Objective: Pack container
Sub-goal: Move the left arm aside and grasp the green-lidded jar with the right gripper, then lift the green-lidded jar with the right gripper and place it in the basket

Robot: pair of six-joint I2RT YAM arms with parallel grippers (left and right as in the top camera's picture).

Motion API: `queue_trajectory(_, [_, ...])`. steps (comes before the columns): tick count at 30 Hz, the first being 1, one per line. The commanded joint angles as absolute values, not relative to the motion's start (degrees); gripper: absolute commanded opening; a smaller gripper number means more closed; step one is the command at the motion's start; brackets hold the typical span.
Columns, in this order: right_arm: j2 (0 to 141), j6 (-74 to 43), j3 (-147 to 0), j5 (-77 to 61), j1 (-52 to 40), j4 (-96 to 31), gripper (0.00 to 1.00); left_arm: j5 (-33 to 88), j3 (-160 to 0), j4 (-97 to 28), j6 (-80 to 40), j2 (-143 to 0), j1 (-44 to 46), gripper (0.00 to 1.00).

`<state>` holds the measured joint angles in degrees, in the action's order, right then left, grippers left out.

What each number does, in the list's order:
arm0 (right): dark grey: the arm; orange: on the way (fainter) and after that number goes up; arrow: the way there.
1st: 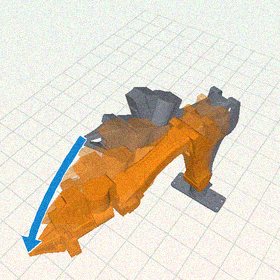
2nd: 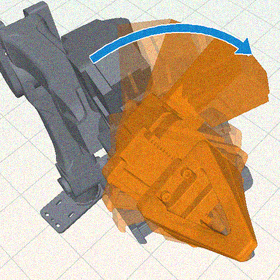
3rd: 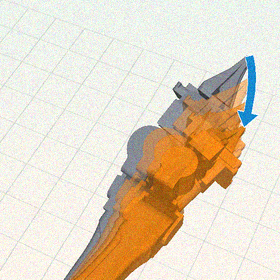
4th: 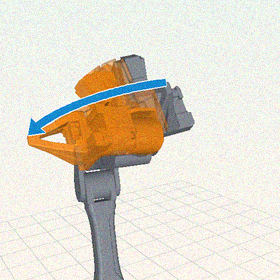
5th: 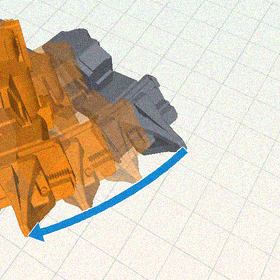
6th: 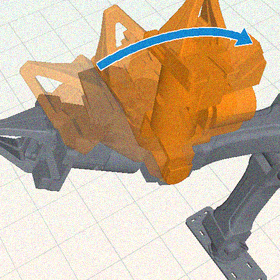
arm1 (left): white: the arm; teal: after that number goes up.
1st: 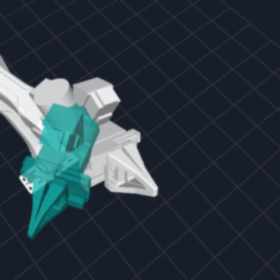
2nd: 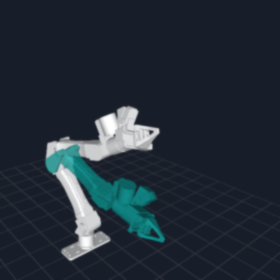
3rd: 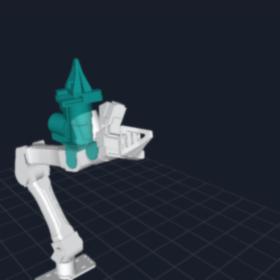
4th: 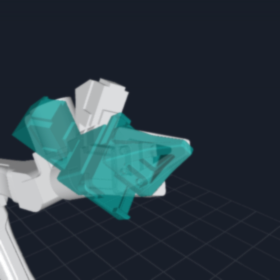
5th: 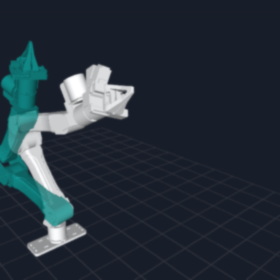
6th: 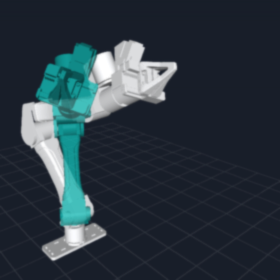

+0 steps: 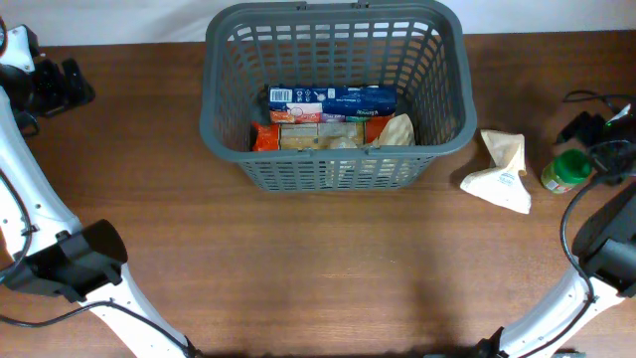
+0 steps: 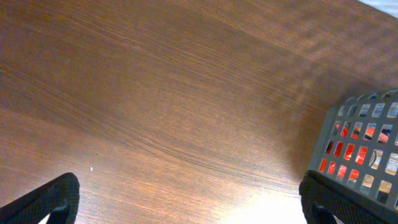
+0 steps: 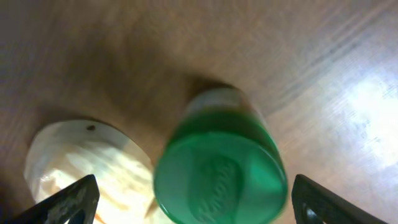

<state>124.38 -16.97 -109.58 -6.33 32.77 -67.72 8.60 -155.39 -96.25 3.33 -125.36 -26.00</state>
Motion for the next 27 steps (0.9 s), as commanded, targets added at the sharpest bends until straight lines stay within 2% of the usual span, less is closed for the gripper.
queue_trajectory(1, [126.54,-17.74,-107.96,-3.68,32.21,-66.13,0.92,9.04,-155.50,-96.31,2.57,-125.47,-26.04,0.99])
queue_trajectory(15, [128.05,-18.96,-98.02,-3.57,32.25,-58.22,0.90,9.04,-155.50,-96.31,2.57,-125.47,-26.04,0.99])
queue_trajectory(19, [128.05,-18.96,-97.93,-3.57,32.25,-58.02,0.75,9.04,-155.50,-96.31,2.57,-125.47,-26.04,0.99])
queue_trajectory(24, [128.05,-18.96,-97.93,-3.60,32.25,-58.22,0.70,9.04,-155.50,-96.31,2.57,-125.47,-26.04,0.99])
queue_trajectory(26, [128.03,-18.96,-97.93,-3.60,32.25,-58.78,0.50,9.04,-155.50,-96.31,2.57,-125.47,-26.04,0.99])
queue_trajectory(27, [127.98,-18.92,-98.28,-3.57,32.25,-59.96,0.48,9.04,-155.50,-96.31,2.57,-125.47,-26.04,0.99])
